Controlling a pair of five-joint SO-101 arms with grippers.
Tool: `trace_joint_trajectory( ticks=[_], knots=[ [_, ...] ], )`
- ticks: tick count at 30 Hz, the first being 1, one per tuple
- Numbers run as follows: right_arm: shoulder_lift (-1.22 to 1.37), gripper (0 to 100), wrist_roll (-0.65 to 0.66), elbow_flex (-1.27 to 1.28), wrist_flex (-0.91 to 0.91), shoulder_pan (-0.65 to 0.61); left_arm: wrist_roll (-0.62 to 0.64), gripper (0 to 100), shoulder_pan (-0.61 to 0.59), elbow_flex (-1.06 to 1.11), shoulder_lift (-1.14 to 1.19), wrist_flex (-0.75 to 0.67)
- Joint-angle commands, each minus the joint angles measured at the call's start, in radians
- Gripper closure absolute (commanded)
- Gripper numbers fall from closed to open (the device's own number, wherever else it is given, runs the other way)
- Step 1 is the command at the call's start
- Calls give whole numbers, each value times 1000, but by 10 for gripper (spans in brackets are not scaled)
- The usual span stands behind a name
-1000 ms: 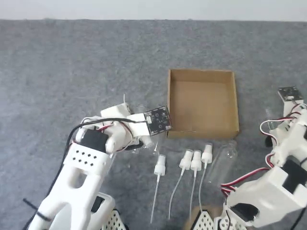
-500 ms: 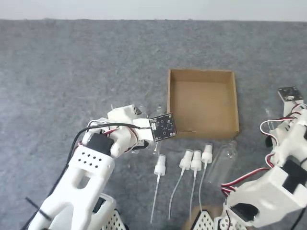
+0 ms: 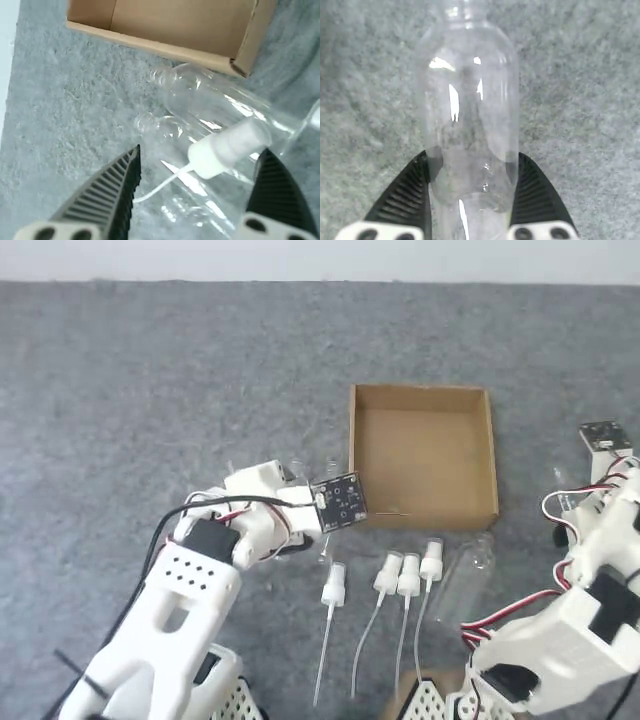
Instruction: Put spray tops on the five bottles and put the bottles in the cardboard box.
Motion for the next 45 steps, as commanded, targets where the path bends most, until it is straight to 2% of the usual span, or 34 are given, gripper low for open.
trace_joint_trajectory(
  ticks=[1,5,11,16,20,23,27,32,37,40,45],
  knots=[
    [-8,992,-23,-28,18,10,161,705,-6,-27,49,-18],
    [-10,992,-23,-28,18,10,308,716,-8,-47,81,-14],
    [-10,992,-21,-28,18,12,466,749,-8,-102,97,68],
    [-12,991,-21,-28,18,12,506,810,-8,-128,95,107],
    [-12,991,-21,-28,18,12,522,815,-8,-127,101,110],
    [-12,991,-21,-28,18,12,601,815,-9,-139,95,109],
    [-12,991,-21,-28,18,12,552,802,-63,-194,95,110],
    [-12,991,-21,-29,18,12,397,683,-109,-262,104,106],
    [-10,991,-21,-28,18,1,262,685,-12,-225,104,118],
    [-12,991,-21,-28,19,-1,238,689,31,-194,104,104],
    [-12,991,-21,-28,19,1,213,699,31,-130,106,40]
  ],
)
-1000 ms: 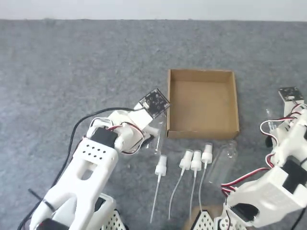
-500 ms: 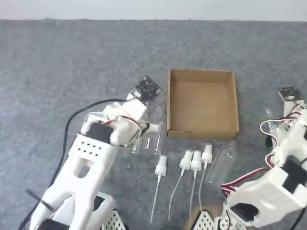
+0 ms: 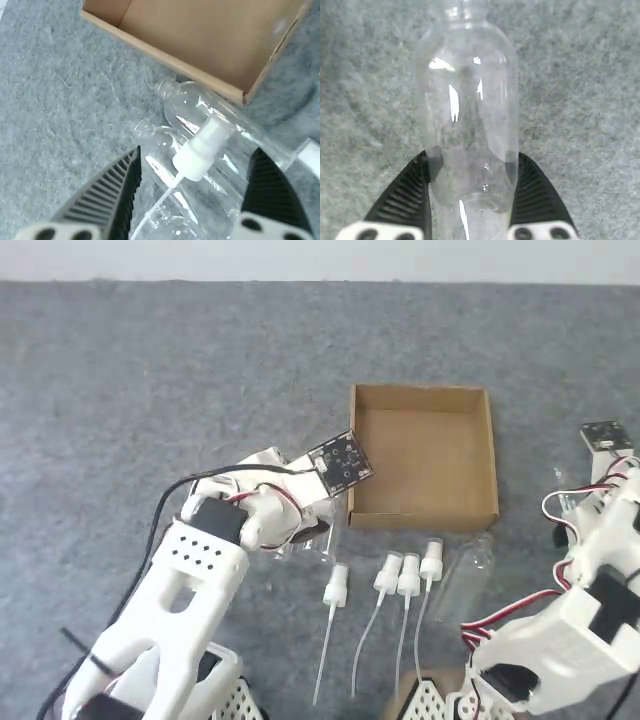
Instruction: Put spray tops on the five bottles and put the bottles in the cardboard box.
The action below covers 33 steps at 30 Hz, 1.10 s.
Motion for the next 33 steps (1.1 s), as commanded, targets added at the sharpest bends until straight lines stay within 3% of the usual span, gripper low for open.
trace_joint_trajectory(
  ticks=[1,19,31,33],
  knots=[
    [-12,991,-12,-28,19,1,-41,699,9,31,-5,-48],
    [-12,991,-12,-32,41,-1,-41,700,-51,-5,215,-247],
    [-10,991,-12,-31,44,2,-38,831,-17,-1,204,-209],
    [-10,991,-12,-31,44,1,9,833,-18,-19,203,-187]
  ],
)
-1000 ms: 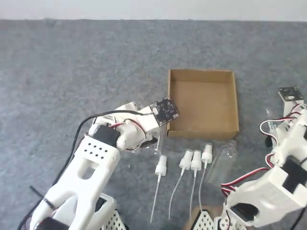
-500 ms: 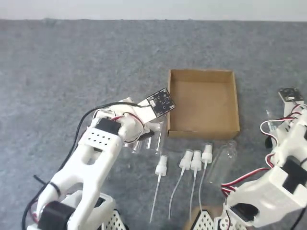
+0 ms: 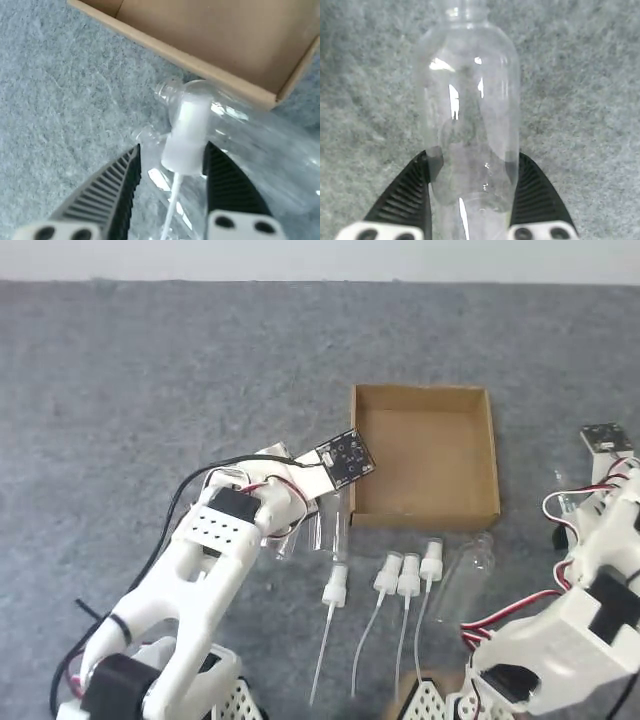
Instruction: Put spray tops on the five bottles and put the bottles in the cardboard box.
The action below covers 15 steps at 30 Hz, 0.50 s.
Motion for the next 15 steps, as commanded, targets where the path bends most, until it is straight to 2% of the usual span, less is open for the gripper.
trace_joint_trajectory(
  ticks=[1,5,8,12,15],
  knots=[
    [-10,991,-11,-29,16,1,83,833,-5,-47,-12,55],
    [-10,991,-11,-28,18,1,158,833,-49,-116,-12,144],
    [-10,991,-11,-28,18,2,229,833,-115,-166,-12,160],
    [-8,991,-9,-28,18,4,210,828,-181,-228,-11,161],
    [-5,991,-9,-28,16,2,209,774,-183,-260,-8,158]
  ],
)
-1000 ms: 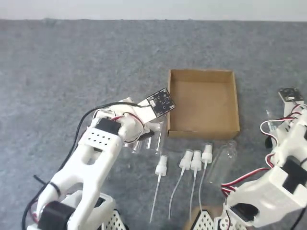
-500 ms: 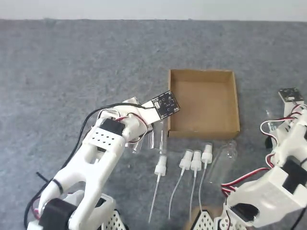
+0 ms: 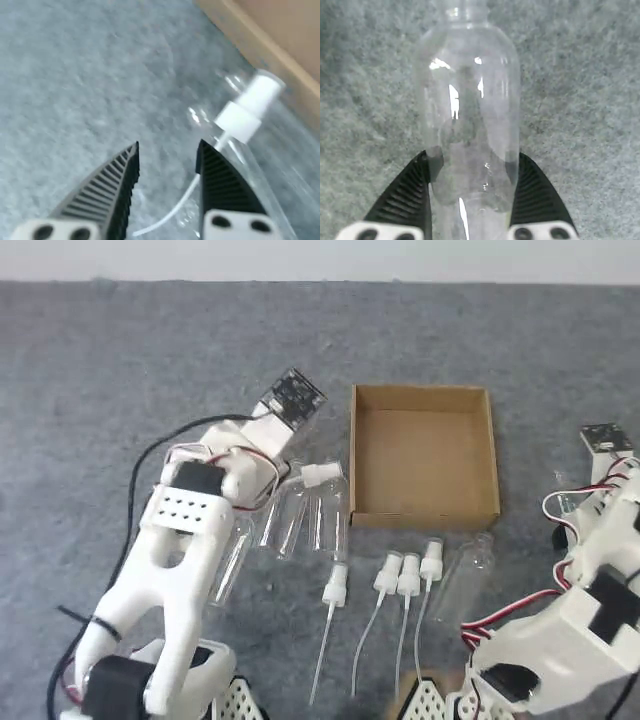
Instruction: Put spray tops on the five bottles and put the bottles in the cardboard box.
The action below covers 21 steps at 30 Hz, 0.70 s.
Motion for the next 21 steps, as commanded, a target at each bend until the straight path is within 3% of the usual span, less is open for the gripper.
trace_joint_trajectory(
  ticks=[1,8,13,21],
  knots=[
    [-5,991,-9,-28,13,1,0,754,-3,-94,0,-2],
    [-8,991,-9,-26,19,-10,-3,731,41,-163,157,-117],
    [-8,991,-9,-26,19,-10,-32,731,-18,-397,379,-123],
    [-8,991,-9,-28,19,-10,-54,731,-17,-774,750,-44]
  ],
)
